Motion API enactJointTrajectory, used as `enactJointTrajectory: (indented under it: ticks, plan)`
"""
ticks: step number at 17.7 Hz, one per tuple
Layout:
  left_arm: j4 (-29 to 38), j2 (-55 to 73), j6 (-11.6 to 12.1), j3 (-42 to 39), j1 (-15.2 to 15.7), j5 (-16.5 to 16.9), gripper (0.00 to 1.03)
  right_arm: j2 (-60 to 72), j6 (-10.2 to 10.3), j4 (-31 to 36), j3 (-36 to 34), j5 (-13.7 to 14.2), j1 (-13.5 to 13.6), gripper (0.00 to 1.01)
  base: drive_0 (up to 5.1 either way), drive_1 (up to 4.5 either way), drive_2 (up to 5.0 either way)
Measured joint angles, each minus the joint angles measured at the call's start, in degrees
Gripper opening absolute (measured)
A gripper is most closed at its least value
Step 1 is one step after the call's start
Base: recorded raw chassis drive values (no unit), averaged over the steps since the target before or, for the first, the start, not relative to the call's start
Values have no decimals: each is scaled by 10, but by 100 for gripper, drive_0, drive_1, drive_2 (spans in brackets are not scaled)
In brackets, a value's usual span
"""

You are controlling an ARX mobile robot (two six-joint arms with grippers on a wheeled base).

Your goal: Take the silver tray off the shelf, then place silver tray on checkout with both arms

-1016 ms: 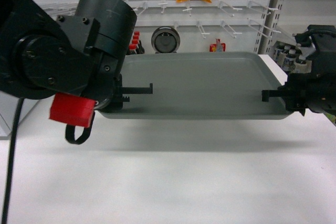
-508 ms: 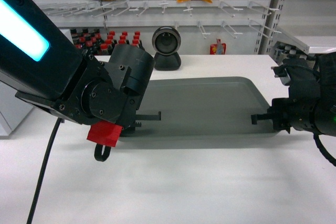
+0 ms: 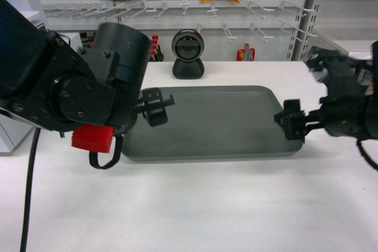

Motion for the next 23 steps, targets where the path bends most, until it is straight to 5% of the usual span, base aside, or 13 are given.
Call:
enactJointTrajectory:
  ticks: [1,2,4,5,7,10,11,15,18,19,20,23]
  plan:
    - [0,-31,-2,-10,3,-2,90,-19,8,5,0,-1,-8,97,0,0,0]
    - [107,-42,22,-28,9,18,91,-31,12,8,1,-1,-11,100,0,0,0]
    - [366,-69,136,-149,32,104,71,-19,10,258,-78,131,4,81,0,0,0]
    - [486,-95,221,-263,56,130,55,-35,9,375,-181,185,7,65,0,0,0]
    - [567,-181,261,-349,89,147,33,-123,9,425,-267,186,-3,43,0,0,0]
    - [564,-278,278,-460,108,188,0,-226,9,426,-379,178,-15,8,0,0,0]
    - [556,-300,279,-489,118,192,1,-247,7,422,-410,157,-31,1,0,0,0]
    - [480,-468,279,-556,144,222,1,-383,7,415,-493,156,-37,2,0,0,0]
    - [431,-551,279,-601,162,234,1,-472,7,362,-535,156,-37,2,0,0,0]
    - [410,-588,280,-612,188,269,1,-504,7,324,-537,156,-37,2,0,0,0]
    - [387,-619,280,-622,204,270,1,-559,7,284,-550,156,-37,2,0,0,0]
    - [359,-658,280,-635,204,275,1,-619,7,237,-565,156,-37,2,0,0,0]
